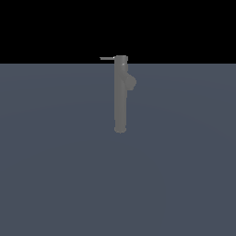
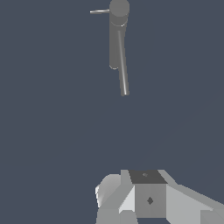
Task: Turn on the faucet by rotating a designated handle.
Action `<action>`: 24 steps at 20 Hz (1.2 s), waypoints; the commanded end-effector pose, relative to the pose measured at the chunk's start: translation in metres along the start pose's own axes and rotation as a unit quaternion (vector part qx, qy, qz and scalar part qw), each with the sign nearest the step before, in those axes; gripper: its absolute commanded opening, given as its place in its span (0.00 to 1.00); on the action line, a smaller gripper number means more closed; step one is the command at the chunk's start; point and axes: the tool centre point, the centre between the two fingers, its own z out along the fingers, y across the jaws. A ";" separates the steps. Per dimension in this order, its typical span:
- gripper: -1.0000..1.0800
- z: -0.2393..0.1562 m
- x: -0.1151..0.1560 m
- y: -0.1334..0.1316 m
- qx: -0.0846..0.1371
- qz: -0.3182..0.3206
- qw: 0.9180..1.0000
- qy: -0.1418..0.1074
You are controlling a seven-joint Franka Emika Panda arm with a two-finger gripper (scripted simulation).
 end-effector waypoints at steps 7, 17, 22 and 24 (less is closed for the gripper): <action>0.00 0.004 -0.001 -0.013 -0.009 -0.014 1.000 -0.008; 0.00 0.007 0.002 -0.020 -0.013 -0.021 1.000 -0.013; 0.00 0.007 0.017 -0.021 -0.012 -0.023 1.000 -0.013; 0.00 0.008 0.025 -0.022 -0.012 -0.023 1.000 -0.013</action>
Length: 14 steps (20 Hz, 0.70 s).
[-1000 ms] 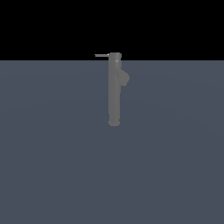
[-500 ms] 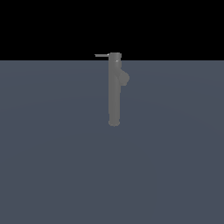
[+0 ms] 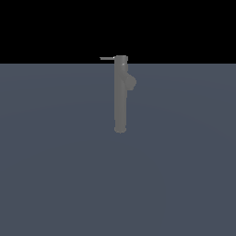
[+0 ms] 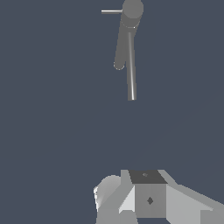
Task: Turn on the faucet by rotating a designated handle.
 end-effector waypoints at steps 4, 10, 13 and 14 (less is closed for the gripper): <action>0.00 0.003 0.029 -0.001 0.002 -0.003 1.000 0.000; 0.00 0.012 0.075 -0.004 0.004 -0.007 1.000 -0.001; 0.00 0.020 0.100 -0.005 0.006 -0.009 1.000 -0.001; 0.00 0.023 0.109 -0.006 0.006 -0.009 1.000 -0.001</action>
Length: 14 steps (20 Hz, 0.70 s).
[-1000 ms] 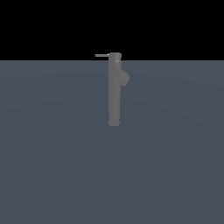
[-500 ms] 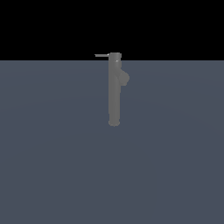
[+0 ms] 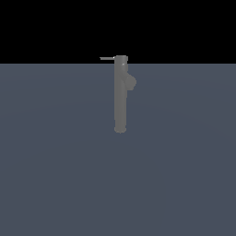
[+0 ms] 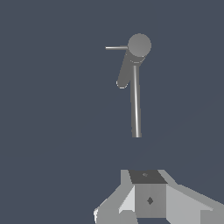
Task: Turn on the faucet by rotating a designated handle.
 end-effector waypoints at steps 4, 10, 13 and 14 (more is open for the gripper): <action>0.00 0.019 0.047 -0.002 0.003 -0.003 1.000 0.000; 0.00 0.046 0.095 -0.004 0.007 -0.007 1.000 -0.001; 0.00 0.063 0.119 -0.005 0.008 -0.008 1.000 -0.001; 0.00 0.069 0.127 -0.006 0.009 -0.008 1.000 -0.001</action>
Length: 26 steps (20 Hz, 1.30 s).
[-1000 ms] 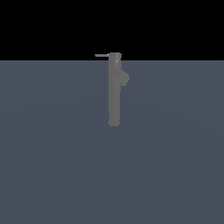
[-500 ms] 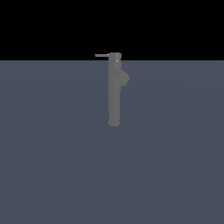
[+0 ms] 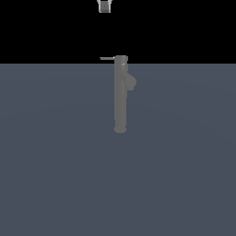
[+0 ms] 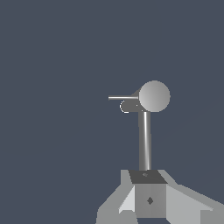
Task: Turn on the faucet by rotating a designated handle.
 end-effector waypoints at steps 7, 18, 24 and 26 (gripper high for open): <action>0.00 0.055 0.062 -0.002 0.005 -0.003 1.000 -0.001; 0.00 0.106 0.104 -0.003 0.009 -0.005 1.000 -0.001; 0.00 0.114 0.109 -0.004 0.010 -0.005 1.000 -0.001; 0.00 0.114 0.109 -0.004 0.010 -0.005 1.000 -0.001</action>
